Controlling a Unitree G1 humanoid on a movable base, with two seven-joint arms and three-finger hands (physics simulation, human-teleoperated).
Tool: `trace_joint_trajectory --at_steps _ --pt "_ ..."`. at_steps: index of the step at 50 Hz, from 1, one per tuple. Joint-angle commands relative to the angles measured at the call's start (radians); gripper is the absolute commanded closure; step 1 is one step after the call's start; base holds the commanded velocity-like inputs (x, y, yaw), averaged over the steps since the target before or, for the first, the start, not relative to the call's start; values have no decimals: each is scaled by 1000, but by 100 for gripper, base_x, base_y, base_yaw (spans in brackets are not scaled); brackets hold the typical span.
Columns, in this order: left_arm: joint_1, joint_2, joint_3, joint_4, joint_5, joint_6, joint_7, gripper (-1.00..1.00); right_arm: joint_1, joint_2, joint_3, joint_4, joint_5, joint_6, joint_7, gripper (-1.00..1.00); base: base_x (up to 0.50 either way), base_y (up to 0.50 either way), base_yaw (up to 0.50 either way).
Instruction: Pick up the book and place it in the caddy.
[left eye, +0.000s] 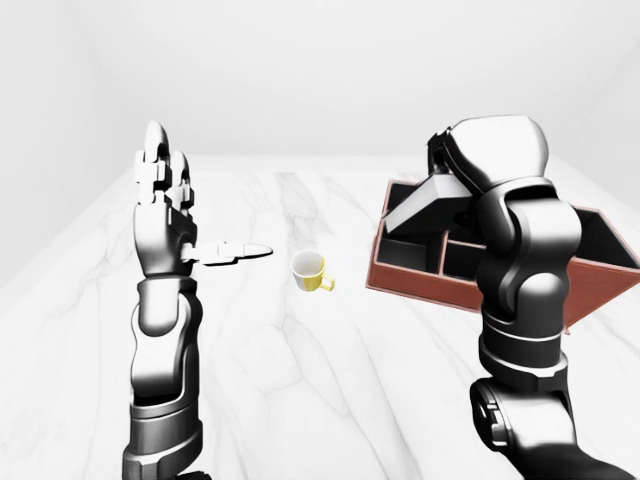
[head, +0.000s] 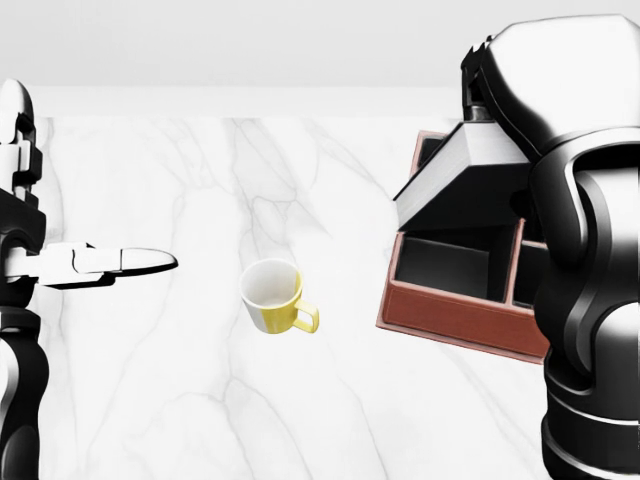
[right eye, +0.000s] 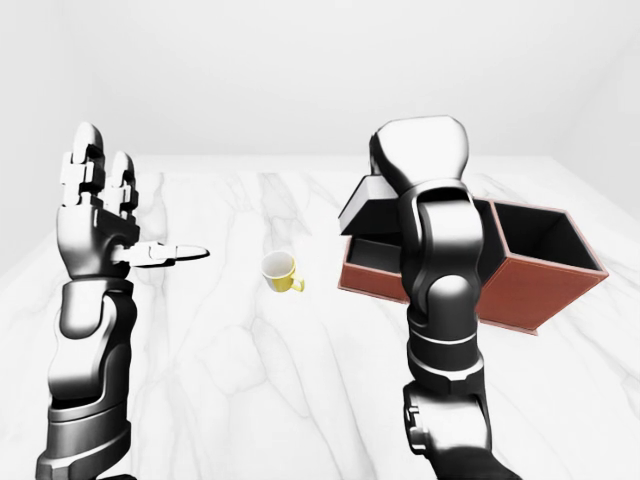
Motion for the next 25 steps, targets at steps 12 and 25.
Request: trace_joint_trajectory --at_steps 12,25 --pt "-10 6 5 2 -14 0 12 -100 -126 -108 -31 290 -76 0 0 100 0 0 0" --pt "-9 8 3 17 -1 0 16 -100 -210 -195 -44 565 13 0 0 100 0 0 0"
